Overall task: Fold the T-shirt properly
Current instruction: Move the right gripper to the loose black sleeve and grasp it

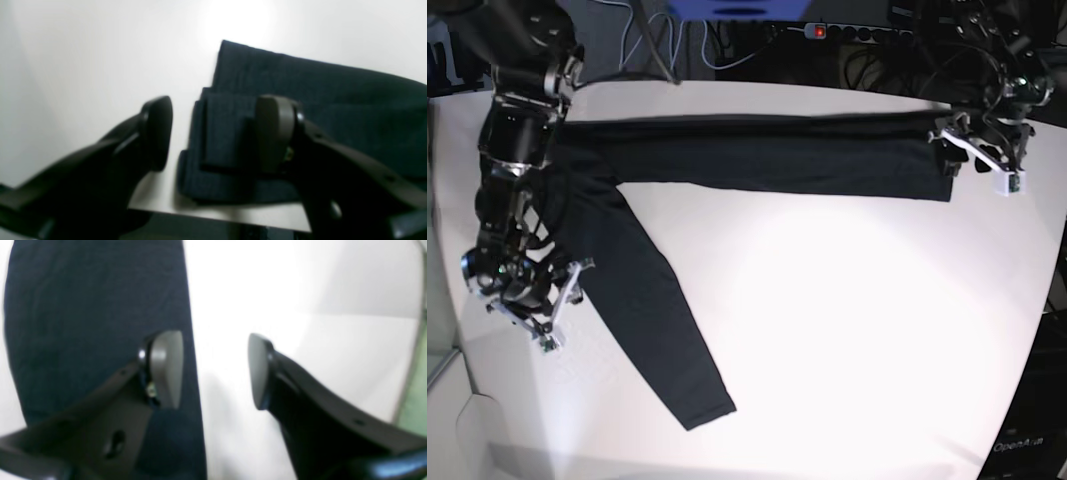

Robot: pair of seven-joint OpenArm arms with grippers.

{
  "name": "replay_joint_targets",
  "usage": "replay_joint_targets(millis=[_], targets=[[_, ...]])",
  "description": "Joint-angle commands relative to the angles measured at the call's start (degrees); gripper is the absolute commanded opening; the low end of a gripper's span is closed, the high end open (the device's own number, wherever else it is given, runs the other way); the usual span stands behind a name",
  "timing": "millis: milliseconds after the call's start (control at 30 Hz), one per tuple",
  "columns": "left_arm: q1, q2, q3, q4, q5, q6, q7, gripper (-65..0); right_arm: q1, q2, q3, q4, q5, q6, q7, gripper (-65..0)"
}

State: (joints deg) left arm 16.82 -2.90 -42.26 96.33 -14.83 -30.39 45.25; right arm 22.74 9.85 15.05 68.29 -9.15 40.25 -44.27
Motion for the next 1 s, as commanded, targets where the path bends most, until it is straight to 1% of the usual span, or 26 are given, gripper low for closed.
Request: replay_joint_targets(millis=[0,333,433,633,767,967], targets=[[-0.1,-0.7,-0.2,1.1,-0.7,-0.2,-0.9,-27.2,3.1,0.4,0.0,-0.7,0.7,-0.2,2.5,-31.1],[-0.2,-0.7,-0.2,1.1,-0.6,-0.1,-0.9,-27.2,13.8,0.4,0.0,-23.1,0.7,-0.2,15.4,-30.8],[-0.2,-0.7,-0.2,1.1,-0.6,-0.1,-0.9,-27.3,14.8,0.5,0.0,-27.5,0.7,-0.2,19.0,-30.9],[-0.2,-0.7,-0.2,1.1,-0.6,0.4,-0.9,-27.3,14.6,0.7,0.0,-32.3,0.7,-0.2,25.6,-30.7],[0.0,-0.7,-0.2,1.1,-0.6,0.4,-0.9,-27.3,14.3,0.7,-0.1,-34.4,0.7,-0.2,27.9,-30.7],[-0.2,-0.7,-0.2,1.1,-0.6,0.4,-0.9,-27.3,12.7,0.7,-0.1,-34.4,0.7,-0.2,28.1,-31.3]])
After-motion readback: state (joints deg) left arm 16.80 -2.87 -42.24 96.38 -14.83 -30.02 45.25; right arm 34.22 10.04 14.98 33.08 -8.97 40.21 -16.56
